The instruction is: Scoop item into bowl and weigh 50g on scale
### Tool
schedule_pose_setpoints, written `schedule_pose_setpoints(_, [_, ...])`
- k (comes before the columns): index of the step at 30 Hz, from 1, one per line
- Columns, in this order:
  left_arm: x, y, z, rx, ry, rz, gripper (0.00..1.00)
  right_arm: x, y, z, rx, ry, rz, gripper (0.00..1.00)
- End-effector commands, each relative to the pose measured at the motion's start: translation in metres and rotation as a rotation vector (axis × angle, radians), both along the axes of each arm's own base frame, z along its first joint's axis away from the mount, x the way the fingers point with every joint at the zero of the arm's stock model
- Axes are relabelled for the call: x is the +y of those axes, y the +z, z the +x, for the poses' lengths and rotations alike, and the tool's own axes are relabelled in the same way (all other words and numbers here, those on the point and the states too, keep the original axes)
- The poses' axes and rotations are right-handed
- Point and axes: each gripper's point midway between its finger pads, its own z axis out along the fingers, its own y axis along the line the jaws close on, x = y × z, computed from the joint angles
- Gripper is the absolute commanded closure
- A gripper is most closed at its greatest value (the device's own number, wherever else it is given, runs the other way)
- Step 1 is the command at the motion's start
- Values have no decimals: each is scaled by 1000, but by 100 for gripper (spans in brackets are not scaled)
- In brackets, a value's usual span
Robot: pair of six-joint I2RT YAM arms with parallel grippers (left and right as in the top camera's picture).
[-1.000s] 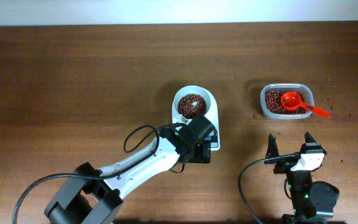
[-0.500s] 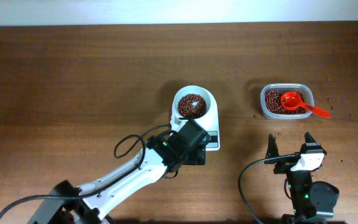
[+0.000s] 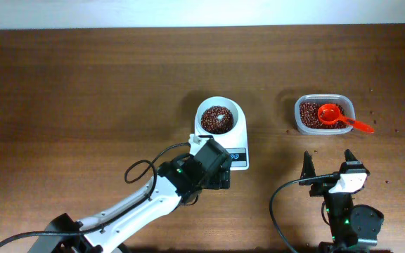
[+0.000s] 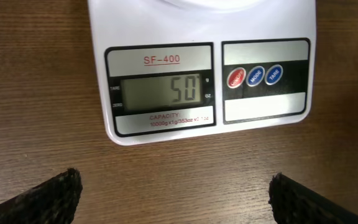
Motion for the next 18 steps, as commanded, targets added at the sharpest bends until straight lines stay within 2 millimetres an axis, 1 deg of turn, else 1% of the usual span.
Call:
schedule_pose_setpoints(1, [0, -2, -2, -19, -34, 28, 1, 1, -2, 0, 2, 1, 0, 1])
schedule_pose_setpoints(6, [-3, 2, 1, -34, -34, 13, 1, 1, -2, 0, 2, 1, 0, 1])
schedule_pose_setpoints(8, [-9, 16, 10, -106, -91, -6, 1, 1, -2, 0, 2, 1, 0, 1])
schedule_pose_setpoints(9, [-14, 28, 17, -170, -158, -9, 1, 1, -2, 0, 2, 1, 0, 1])
schedule_pose_setpoints(10, [-22, 49, 26, -288, -282, 3, 1, 1, -2, 0, 2, 1, 0, 1])
schedule_pose_setpoints(12, [-24, 73, 35, -398, -346, 13, 1, 1, -2, 0, 2, 1, 0, 1])
schedule_pose_setpoints(15, [-3, 115, 53, -515, -245, -34, 1, 1, -2, 0, 2, 1, 0, 1])
schedule_pose_setpoints(17, [25, 149, 64, -584, -132, -105, 1, 1, -2, 0, 2, 1, 0, 1])
schedule_pose_setpoints(18, [34, 160, 66, -607, -107, -124, 1, 1, -2, 0, 2, 1, 0, 1])
